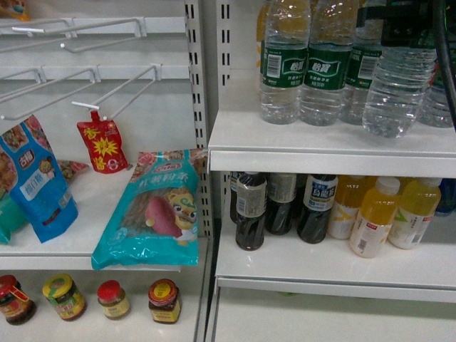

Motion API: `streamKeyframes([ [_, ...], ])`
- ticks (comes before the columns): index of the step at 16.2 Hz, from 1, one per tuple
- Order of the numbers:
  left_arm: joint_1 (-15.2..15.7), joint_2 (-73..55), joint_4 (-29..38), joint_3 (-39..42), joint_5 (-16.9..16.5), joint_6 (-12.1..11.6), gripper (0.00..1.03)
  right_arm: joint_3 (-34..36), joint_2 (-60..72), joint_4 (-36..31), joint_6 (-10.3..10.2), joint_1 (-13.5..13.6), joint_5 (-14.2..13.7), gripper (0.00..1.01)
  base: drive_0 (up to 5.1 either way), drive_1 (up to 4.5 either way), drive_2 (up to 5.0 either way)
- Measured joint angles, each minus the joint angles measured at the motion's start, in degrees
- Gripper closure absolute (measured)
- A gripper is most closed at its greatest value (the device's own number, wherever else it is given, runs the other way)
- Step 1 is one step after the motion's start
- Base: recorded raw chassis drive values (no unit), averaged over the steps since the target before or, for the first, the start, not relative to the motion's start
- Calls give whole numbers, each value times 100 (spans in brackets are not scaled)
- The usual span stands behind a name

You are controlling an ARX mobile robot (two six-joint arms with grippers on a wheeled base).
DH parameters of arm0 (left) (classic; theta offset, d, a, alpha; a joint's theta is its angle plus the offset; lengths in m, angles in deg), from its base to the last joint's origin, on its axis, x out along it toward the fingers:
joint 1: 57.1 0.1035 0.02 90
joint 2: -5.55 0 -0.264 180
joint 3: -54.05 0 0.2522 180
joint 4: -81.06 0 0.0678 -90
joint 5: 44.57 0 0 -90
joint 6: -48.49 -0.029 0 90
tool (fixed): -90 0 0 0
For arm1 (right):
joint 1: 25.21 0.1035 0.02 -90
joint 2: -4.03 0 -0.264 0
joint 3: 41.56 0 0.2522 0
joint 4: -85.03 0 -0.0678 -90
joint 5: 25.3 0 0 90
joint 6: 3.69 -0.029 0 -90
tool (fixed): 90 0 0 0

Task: Move water from second to third shelf

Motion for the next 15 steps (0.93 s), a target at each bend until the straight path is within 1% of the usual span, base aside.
streamKeyframes([
  [1,0,0,2,0,-2,0,5,-11,20,-17,-39,2,-39,59,0,0,0],
  [2,0,0,2,0,0,0,5,-2,44,-15,-120,2,-96,59,0,0,0],
  [5,0,0,2,0,0,-2,5,227,61,-136,-160,0,-170,59,0,0,0],
  [10,0,0,0,0,0,0,5,251,175,-374,-258,-4,-201,59,0,0,0],
  [12,0,0,2,0,0,0,5,160,267,-431,-247,-2,-208,59,0,0,0],
  [15,0,0,2,0,0,0,5,90,334,-444,-146,9,-210,59,0,0,0],
])
